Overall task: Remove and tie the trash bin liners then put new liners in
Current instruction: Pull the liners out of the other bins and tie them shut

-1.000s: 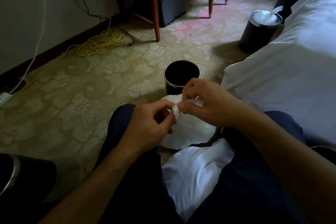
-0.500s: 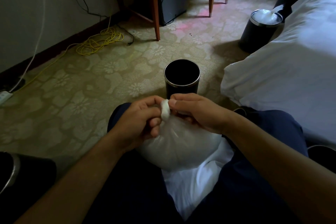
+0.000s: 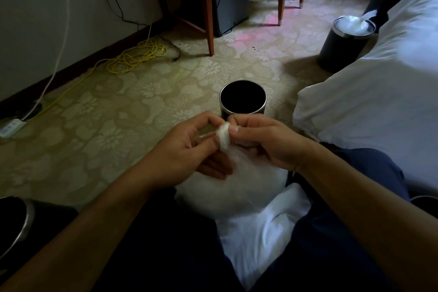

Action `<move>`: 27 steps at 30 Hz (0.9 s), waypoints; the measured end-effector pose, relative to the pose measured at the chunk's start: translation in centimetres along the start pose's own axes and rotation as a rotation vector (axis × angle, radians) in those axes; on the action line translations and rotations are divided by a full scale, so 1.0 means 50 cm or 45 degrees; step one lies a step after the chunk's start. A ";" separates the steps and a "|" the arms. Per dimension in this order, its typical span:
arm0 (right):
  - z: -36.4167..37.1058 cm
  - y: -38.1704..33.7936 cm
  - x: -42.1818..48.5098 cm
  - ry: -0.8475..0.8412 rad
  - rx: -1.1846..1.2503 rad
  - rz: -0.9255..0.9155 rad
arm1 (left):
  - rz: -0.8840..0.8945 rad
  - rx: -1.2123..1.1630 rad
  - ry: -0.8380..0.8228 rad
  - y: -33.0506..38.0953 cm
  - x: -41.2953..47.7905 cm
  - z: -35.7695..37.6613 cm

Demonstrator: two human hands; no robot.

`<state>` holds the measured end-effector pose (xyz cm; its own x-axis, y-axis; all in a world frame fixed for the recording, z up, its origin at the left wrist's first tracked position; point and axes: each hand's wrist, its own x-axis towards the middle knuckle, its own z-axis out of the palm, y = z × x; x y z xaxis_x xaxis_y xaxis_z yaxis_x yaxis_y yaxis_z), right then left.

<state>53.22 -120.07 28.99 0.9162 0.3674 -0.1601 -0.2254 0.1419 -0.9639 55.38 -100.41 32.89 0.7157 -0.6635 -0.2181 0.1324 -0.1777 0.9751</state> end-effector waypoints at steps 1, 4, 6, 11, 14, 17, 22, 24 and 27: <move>-0.001 -0.006 0.000 0.004 -0.047 -0.027 | 0.036 0.042 0.044 0.003 0.000 0.002; -0.006 -0.025 -0.003 -0.028 -0.057 -0.051 | 0.189 0.298 0.247 0.015 0.004 0.006; -0.004 -0.032 -0.005 -0.106 0.013 -0.059 | 0.243 0.337 0.292 0.027 0.003 0.010; -0.010 -0.044 -0.014 -0.273 -0.121 -0.122 | 0.056 -0.033 0.101 0.040 -0.006 0.009; -0.022 -0.068 -0.016 -0.293 -0.411 -0.152 | -0.039 -0.057 -0.053 0.045 -0.005 -0.004; -0.034 -0.086 -0.011 -0.238 -0.758 -0.233 | -0.107 0.005 -0.088 0.054 0.005 -0.007; -0.050 -0.108 -0.016 -0.036 -1.345 -0.323 | -0.201 0.064 -0.013 0.061 0.036 0.001; -0.056 -0.108 -0.013 0.006 -1.526 -0.404 | -0.326 0.131 -0.014 0.066 0.050 0.006; -0.064 -0.088 0.000 0.091 -1.710 -0.486 | -0.488 0.284 0.005 0.079 0.074 0.007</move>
<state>55.27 -123.66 32.57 0.8722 0.4533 0.1838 0.4873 -0.7719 -0.4084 58.30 -103.82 35.91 0.6464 -0.5166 -0.5614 0.2375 -0.5630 0.7916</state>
